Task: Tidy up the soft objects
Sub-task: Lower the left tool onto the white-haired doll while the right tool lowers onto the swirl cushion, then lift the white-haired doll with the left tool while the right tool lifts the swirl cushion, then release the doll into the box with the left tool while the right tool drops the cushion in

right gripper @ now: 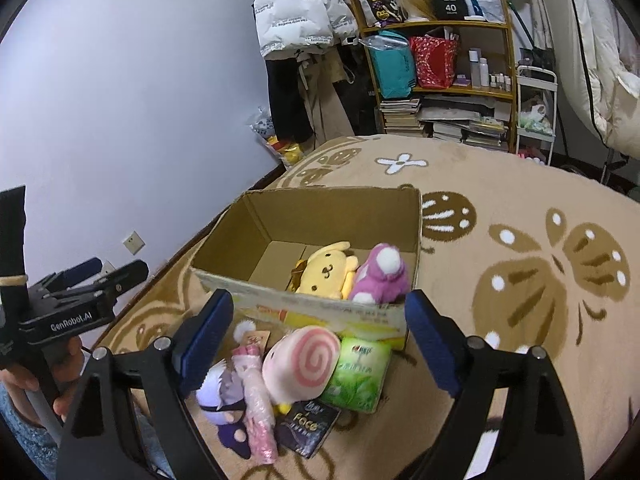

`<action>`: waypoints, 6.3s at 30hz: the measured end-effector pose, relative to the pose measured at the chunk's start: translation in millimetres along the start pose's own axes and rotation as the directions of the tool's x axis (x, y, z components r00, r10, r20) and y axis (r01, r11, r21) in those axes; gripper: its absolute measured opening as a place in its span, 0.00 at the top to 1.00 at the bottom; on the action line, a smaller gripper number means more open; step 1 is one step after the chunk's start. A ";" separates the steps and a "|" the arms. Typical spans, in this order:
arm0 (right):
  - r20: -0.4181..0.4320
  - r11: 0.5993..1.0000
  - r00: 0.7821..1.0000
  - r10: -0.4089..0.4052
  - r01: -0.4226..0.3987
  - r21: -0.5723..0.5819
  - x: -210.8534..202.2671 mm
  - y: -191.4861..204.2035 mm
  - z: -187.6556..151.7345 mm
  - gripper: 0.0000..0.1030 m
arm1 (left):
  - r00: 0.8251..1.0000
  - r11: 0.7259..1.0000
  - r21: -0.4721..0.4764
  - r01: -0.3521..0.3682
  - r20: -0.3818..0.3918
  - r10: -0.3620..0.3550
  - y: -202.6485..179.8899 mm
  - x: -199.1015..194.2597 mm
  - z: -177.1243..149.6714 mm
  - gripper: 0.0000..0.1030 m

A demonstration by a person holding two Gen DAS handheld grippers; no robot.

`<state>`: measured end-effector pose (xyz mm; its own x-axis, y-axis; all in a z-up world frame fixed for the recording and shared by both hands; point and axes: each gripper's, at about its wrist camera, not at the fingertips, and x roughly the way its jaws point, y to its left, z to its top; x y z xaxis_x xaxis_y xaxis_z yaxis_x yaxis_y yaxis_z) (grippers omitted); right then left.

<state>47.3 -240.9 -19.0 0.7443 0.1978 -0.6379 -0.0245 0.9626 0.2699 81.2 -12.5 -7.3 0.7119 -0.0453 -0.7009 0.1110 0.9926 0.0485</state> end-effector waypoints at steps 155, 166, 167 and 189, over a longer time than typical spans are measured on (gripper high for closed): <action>0.029 1.000 0.999 -0.021 0.021 0.001 61.7 -21.4 38.2 0.72 | 0.984 0.979 0.204 -0.013 0.179 -0.024 -55.0 53.6 62.7 0.44; -0.020 0.999 0.999 -0.037 0.036 -0.018 77.0 -20.7 28.0 0.66 | 0.990 0.963 0.263 0.051 0.112 -0.083 -69.4 74.3 48.5 0.41; -0.023 0.999 0.999 -0.038 0.038 -0.020 77.2 -20.2 27.6 0.65 | 0.990 0.962 0.265 0.059 0.105 -0.090 -69.8 75.3 47.7 0.39; 0.024 0.997 0.999 -0.047 0.046 0.067 55.8 -27.0 32.6 0.07 | 0.989 0.977 0.211 -0.032 0.149 0.001 -43.6 47.8 44.0 0.04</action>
<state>111.3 -261.9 -38.3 0.7602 0.1476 -0.6326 0.0545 0.9559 0.2885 140.9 -62.9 -11.6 0.8071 -0.0607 -0.5873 0.2316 0.9475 0.2203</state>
